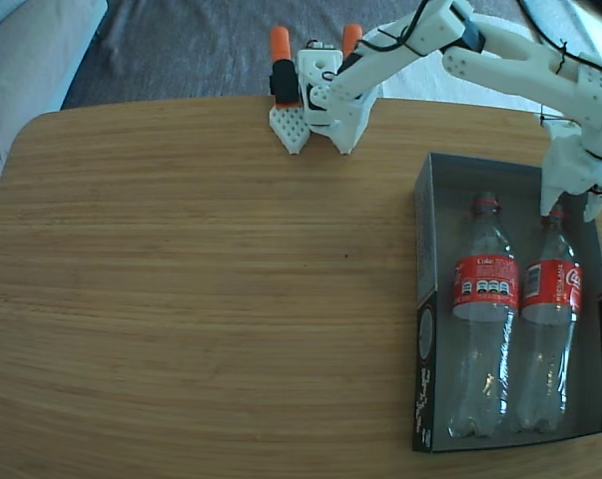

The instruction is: Grasp the bottles and put them in the box.

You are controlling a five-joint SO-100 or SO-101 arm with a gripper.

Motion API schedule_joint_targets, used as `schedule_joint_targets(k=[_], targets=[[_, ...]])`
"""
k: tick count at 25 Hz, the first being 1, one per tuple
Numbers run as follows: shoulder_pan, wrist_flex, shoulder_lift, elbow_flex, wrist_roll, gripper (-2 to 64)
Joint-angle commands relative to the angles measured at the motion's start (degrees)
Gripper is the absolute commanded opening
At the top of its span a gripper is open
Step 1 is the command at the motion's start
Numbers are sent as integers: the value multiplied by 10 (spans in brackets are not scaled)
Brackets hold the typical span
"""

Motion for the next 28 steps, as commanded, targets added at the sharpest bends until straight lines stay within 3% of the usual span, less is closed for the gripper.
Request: schedule_joint_targets(k=[1, 9, 12, 17, 28], targets=[[24, 18, 27, -69, -2, 319], [127, 101, 27, -142, 0, 318], [168, 101, 44, -156, 0, 268], [225, 101, 98, -98, -3, 179], [317, 98, 198, 32, -2, 72]])
